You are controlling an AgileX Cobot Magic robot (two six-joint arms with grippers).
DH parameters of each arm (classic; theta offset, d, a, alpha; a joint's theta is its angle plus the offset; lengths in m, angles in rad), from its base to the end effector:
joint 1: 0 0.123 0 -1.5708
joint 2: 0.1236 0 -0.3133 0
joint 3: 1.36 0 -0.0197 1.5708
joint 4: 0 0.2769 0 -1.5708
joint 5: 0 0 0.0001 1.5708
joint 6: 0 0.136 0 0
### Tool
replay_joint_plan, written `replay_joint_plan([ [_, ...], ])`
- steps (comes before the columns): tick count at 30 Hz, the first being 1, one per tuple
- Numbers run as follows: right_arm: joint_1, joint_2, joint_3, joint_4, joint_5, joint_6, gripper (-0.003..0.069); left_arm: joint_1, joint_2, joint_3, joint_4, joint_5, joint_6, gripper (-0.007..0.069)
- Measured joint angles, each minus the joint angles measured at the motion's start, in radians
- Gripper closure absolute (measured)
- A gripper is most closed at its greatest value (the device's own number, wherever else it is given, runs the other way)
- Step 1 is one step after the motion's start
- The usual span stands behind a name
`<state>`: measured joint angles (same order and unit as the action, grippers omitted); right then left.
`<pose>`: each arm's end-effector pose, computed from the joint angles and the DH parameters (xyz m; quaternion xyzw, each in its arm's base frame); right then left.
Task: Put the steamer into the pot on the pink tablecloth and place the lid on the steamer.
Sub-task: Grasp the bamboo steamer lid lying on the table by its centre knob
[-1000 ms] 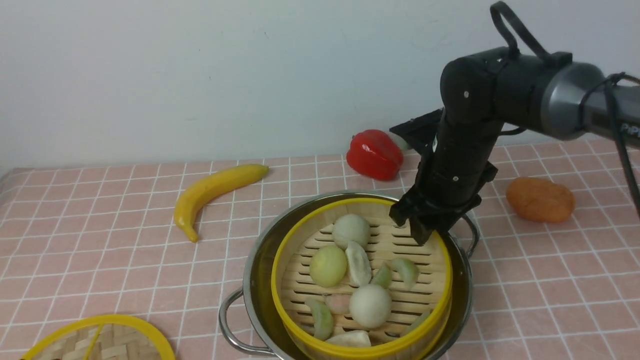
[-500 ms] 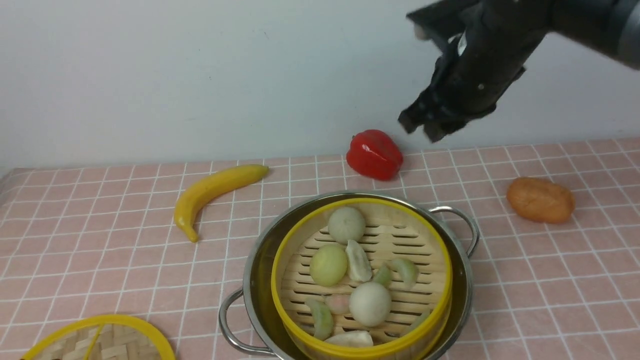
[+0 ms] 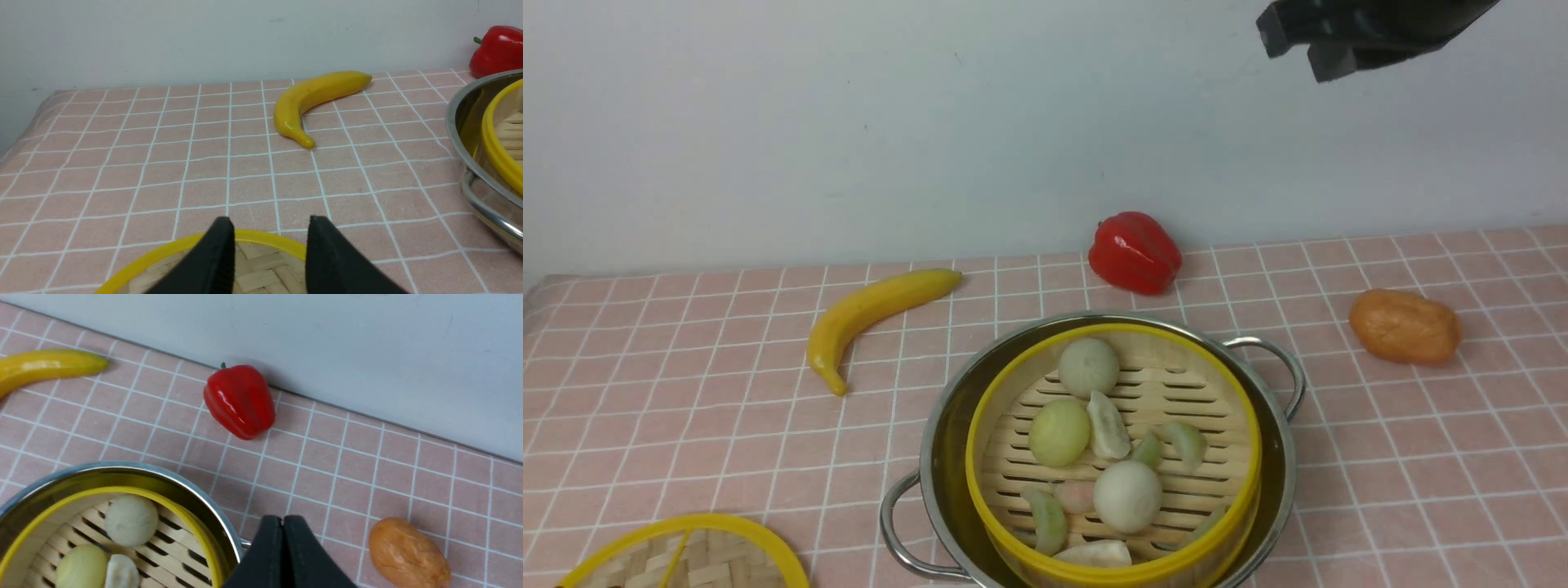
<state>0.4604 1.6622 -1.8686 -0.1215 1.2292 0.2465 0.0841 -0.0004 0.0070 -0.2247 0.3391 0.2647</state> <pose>0.3711 0.1667 0.4194 -0.1027 0.9427 0.0509 0.3134 0.0954 -0.0021 0.1697 0.0102 0.7896 0.0126 0.6133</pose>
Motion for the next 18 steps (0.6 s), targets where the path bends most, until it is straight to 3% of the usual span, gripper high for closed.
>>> replay_joint_plan([
  [5, 0.000, -0.009, 0.021, 0.025, -0.004, -0.013, 0.0661, 0.000, 0.000, 0.000, 0.000, 0.000, 0.000, 0.0382],
  [8, 0.000, -0.078, 0.142, 0.003, -0.035, -0.043, 0.0659, 0.000, 0.000, 0.000, 0.000, 0.000, 0.000, 0.0382],
  [18, -0.042, -0.807, 1.048, -0.015, -0.680, -0.055, 0.0641, 0.000, 0.000, 0.000, 0.000, 0.000, 0.000, 0.0382],
])
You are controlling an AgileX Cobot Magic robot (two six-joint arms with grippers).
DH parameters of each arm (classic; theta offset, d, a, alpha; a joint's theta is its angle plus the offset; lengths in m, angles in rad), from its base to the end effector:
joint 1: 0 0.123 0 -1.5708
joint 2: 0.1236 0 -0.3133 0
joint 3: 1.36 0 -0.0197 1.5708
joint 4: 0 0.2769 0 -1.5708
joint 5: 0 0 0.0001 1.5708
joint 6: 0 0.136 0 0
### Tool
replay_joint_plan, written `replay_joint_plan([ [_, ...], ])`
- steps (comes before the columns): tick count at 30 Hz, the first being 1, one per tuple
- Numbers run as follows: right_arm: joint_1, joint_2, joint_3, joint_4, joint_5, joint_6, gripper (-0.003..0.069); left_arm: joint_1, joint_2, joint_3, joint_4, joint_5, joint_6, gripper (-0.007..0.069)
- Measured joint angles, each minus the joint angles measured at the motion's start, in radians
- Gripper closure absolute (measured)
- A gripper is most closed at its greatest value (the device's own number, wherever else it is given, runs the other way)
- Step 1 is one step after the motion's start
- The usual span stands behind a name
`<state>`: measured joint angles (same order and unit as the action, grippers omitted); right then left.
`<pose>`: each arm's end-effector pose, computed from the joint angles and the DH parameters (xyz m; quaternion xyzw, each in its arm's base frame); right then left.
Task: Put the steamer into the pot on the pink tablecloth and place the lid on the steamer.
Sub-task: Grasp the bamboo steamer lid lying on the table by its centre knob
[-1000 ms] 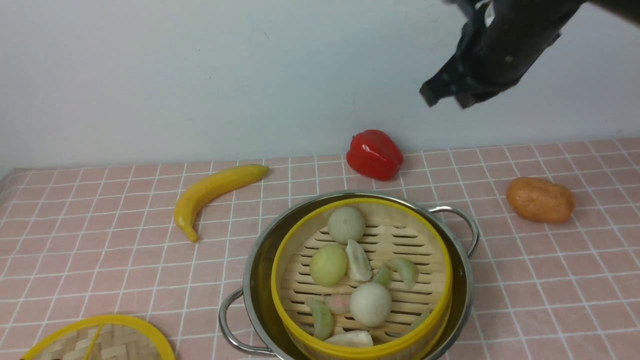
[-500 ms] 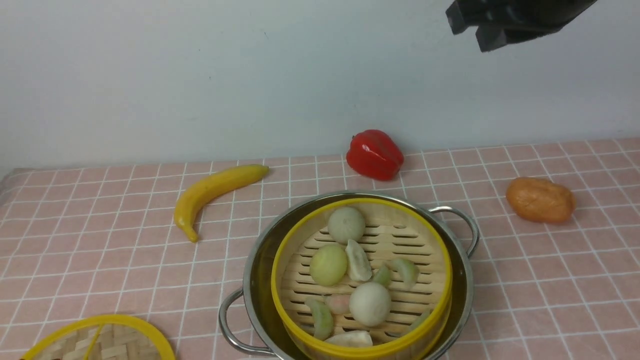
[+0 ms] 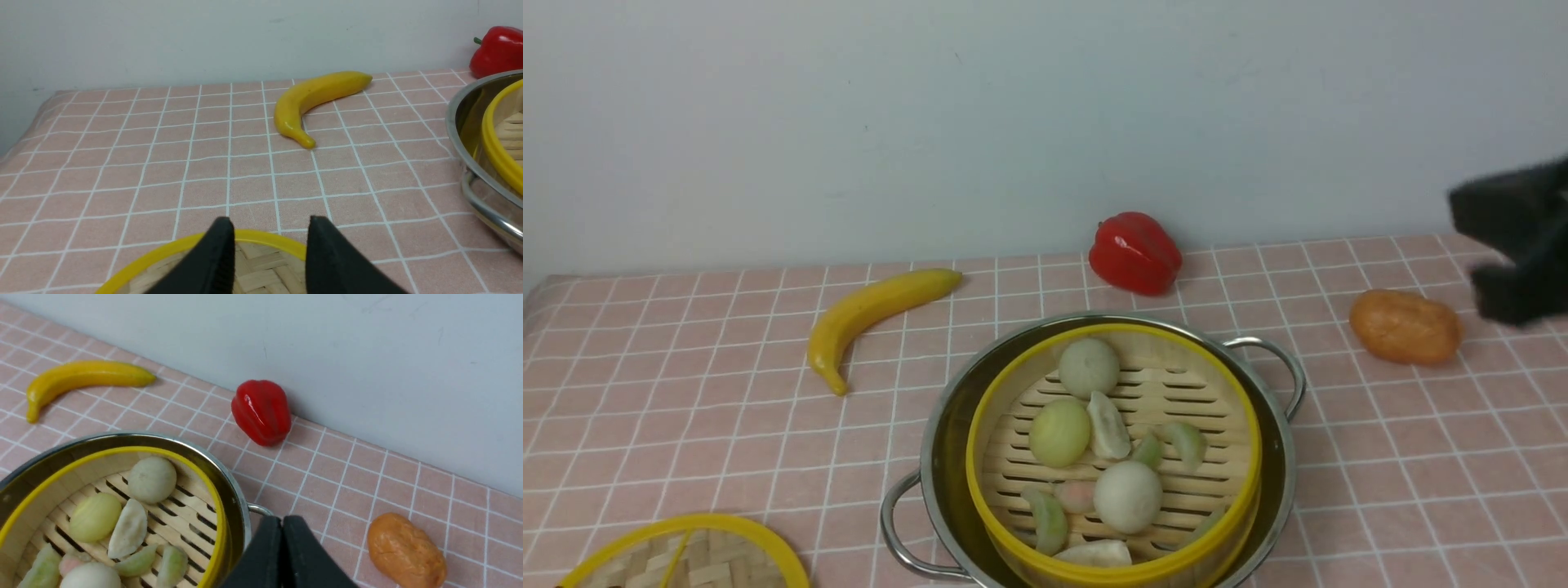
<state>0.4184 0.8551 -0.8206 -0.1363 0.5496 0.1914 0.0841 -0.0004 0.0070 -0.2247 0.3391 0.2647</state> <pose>0.2050 0.0806 0.3530 -0.1286 0.8482 0.0957 0.5049 0.0954 -0.0021 0.1697 0.0102 0.7896 0.0126 0.6133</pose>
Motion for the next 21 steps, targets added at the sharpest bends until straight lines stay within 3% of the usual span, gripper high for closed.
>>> replay_joint_plan([
  [6, -0.182, -0.400, 0.418, 0.003, -0.270, 0.096, 0.0613, 0.000, 0.000, 0.000, 0.000, 0.000, 0.000, 0.0382],
  [10, -0.289, -0.563, 0.618, -0.022, -0.353, 0.111, 0.0596, 0.000, 0.000, 0.000, 0.000, 0.000, 0.000, 0.0382],
  [16, -0.312, -0.775, 0.802, -0.024, -0.361, 0.114, 0.0575, 0.000, 0.000, 0.000, 0.000, 0.000, 0.000, 0.0382],
  [21, -0.312, -0.849, 0.828, -0.023, -0.306, 0.114, 0.0564, 0.000, 0.000, 0.000, 0.000, 0.000, 0.000, 0.0382],
])
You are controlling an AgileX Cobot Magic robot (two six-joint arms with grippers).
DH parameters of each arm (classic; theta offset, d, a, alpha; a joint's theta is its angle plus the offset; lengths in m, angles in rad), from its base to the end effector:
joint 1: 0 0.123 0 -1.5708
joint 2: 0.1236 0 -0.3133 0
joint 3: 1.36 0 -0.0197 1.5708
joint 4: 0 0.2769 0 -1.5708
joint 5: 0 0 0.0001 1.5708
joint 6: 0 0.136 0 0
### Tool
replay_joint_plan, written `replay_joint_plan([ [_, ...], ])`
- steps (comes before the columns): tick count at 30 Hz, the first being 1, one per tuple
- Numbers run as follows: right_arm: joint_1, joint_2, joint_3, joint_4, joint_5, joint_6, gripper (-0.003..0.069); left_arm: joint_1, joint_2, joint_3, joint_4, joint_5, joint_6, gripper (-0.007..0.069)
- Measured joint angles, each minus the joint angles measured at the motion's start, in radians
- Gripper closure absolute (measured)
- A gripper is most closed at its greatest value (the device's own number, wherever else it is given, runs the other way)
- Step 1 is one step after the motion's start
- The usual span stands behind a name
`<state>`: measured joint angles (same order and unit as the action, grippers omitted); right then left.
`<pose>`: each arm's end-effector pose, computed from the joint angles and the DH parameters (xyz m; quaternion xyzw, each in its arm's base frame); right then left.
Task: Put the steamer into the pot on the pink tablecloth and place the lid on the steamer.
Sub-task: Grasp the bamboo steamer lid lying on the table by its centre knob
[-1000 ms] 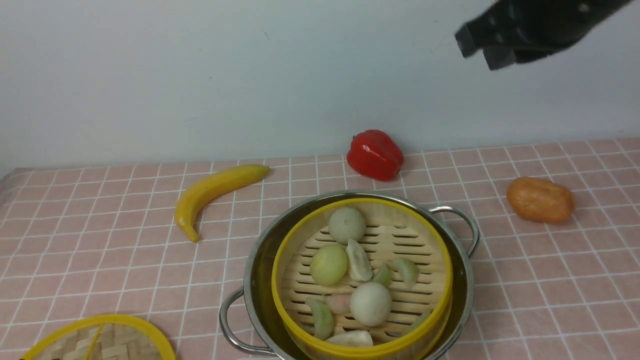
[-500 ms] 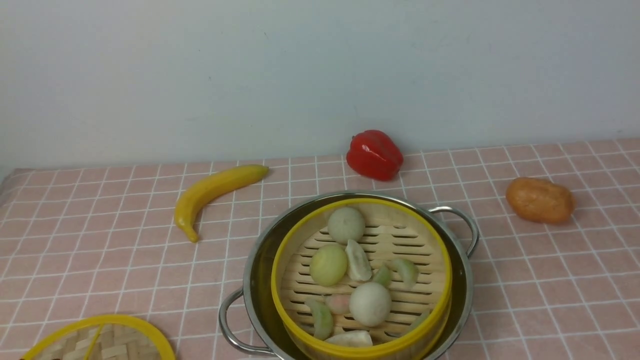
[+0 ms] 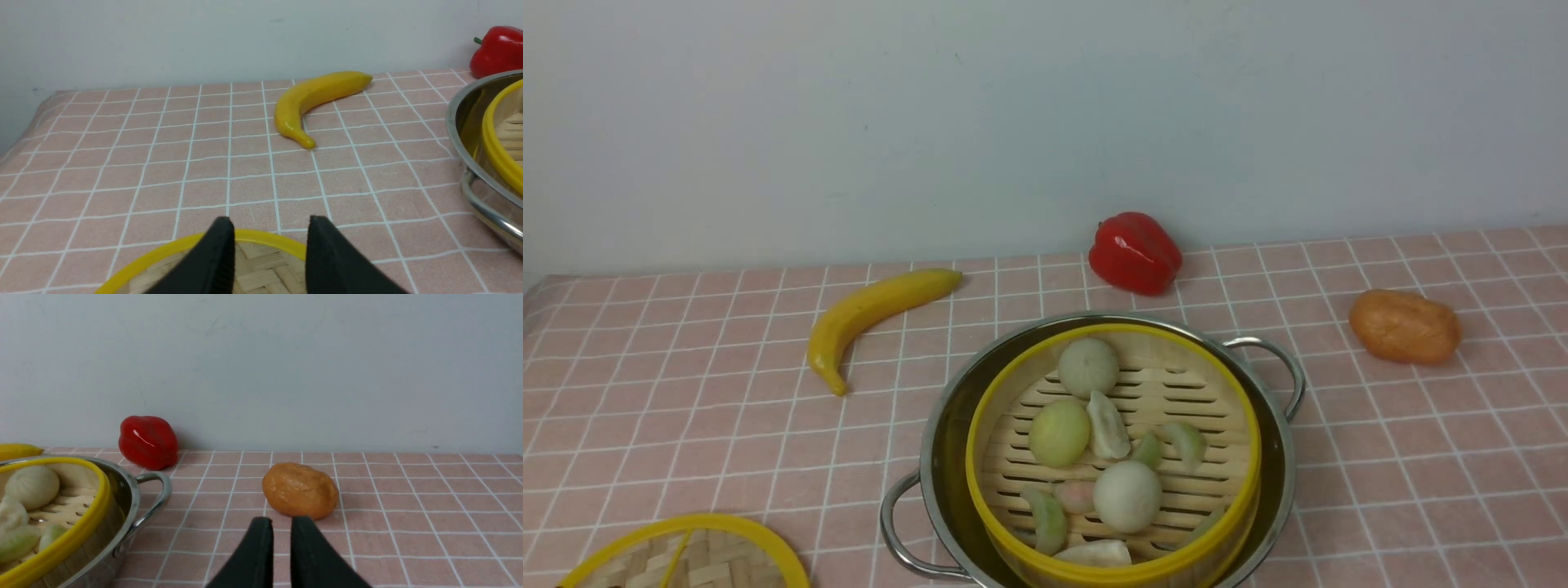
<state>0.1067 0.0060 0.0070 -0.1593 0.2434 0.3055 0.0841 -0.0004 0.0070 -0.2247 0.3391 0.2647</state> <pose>0.0980 0.0053 0.1811 0.0292 0.7628 0.0685 0.6424 0.0954 -0.0021 0.1697 0.0102 0.7896 0.0126 0.6133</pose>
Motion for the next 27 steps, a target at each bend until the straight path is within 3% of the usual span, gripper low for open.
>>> replay_joint_plan([
  [6, 0.000, -0.002, 0.002, 0.008, 0.089, 0.002, 0.0543, 0.000, 0.000, 0.000, 0.000, 0.000, 0.000, 0.0382],
  [27, 0.000, -0.002, 0.002, 0.009, 0.092, 0.003, 0.0473, 0.000, 0.000, 0.000, 0.000, 0.000, 0.000, 0.0382],
])
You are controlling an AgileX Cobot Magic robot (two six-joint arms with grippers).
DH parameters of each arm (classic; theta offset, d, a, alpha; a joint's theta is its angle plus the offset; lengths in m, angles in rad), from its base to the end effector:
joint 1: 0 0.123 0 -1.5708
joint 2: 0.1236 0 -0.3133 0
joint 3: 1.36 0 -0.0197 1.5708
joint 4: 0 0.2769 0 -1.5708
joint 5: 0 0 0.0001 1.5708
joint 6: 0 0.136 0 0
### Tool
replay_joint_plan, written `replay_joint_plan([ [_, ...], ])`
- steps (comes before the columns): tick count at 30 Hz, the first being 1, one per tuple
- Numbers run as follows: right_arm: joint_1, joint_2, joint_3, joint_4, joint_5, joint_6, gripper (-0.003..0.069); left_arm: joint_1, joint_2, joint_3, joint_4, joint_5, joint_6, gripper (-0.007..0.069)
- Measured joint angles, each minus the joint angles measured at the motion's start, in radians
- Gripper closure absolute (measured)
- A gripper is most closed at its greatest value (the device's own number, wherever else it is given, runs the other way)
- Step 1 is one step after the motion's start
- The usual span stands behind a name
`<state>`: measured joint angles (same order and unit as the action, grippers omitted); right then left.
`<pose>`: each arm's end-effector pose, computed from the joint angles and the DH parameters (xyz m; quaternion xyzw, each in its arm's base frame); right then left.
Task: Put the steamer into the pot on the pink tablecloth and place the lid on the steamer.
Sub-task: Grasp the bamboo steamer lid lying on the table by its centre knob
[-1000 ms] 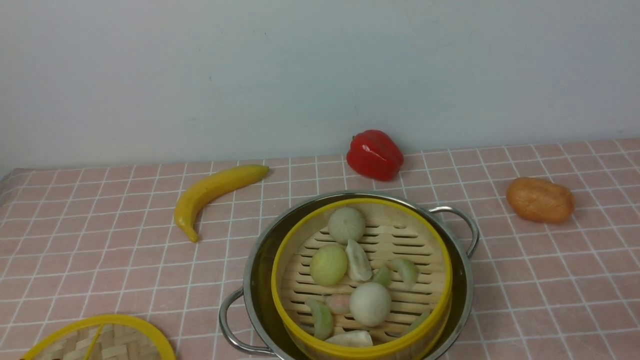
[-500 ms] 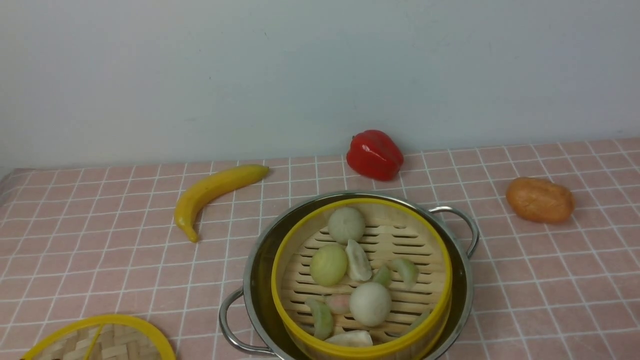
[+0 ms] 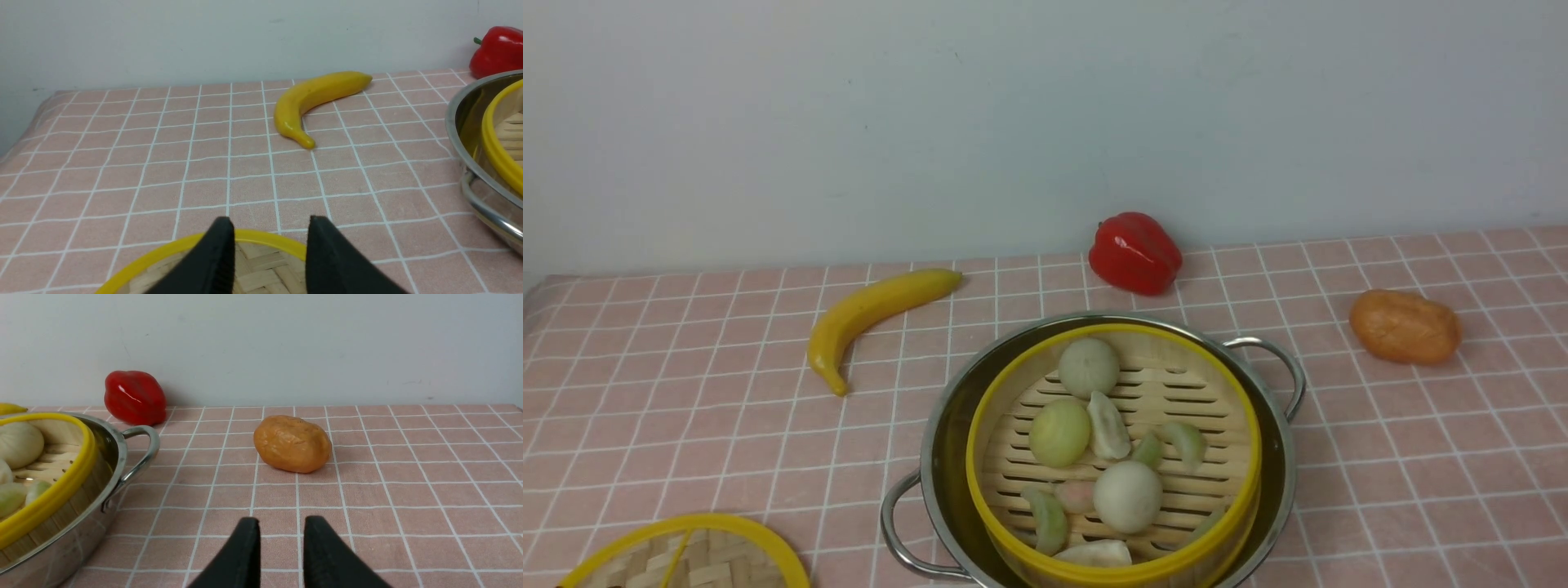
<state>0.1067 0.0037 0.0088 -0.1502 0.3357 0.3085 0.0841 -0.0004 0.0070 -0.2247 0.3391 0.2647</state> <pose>0.0954 0.0035 0.1684 0.0387 0.7910 0.0638 0.6073 0.0954 -0.0021 0.1697 0.0102 0.7896 0.0126 0.6133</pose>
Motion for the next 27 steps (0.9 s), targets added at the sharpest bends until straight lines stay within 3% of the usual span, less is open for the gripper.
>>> replay_joint_plan([
  [8, 0.000, 0.000, 0.000, 0.003, 0.000, 0.000, 0.0448, 0.000, 0.000, 0.000, -0.021, -0.044, -0.001, 0.0382],
  [12, 0.000, 0.000, 0.000, 0.003, 0.000, 0.000, 0.0437, 0.000, 0.000, 0.000, -0.195, -0.116, -0.050, 0.0382],
  [16, 0.000, 0.000, 0.000, 0.003, 0.000, 0.000, 0.0423, 0.000, 0.000, 0.000, -0.471, -0.225, -0.125, 0.0382],
  [20, 0.000, 0.000, 0.000, 0.003, 0.000, 0.000, 0.0421, 0.000, 0.000, 0.000, -0.589, -0.290, -0.135, 0.0382],
  [27, 0.000, 0.000, 0.000, 0.003, 0.000, 0.001, 0.0420, 0.000, 0.000, 0.000, -0.633, -0.313, -0.149, 0.0382],
])
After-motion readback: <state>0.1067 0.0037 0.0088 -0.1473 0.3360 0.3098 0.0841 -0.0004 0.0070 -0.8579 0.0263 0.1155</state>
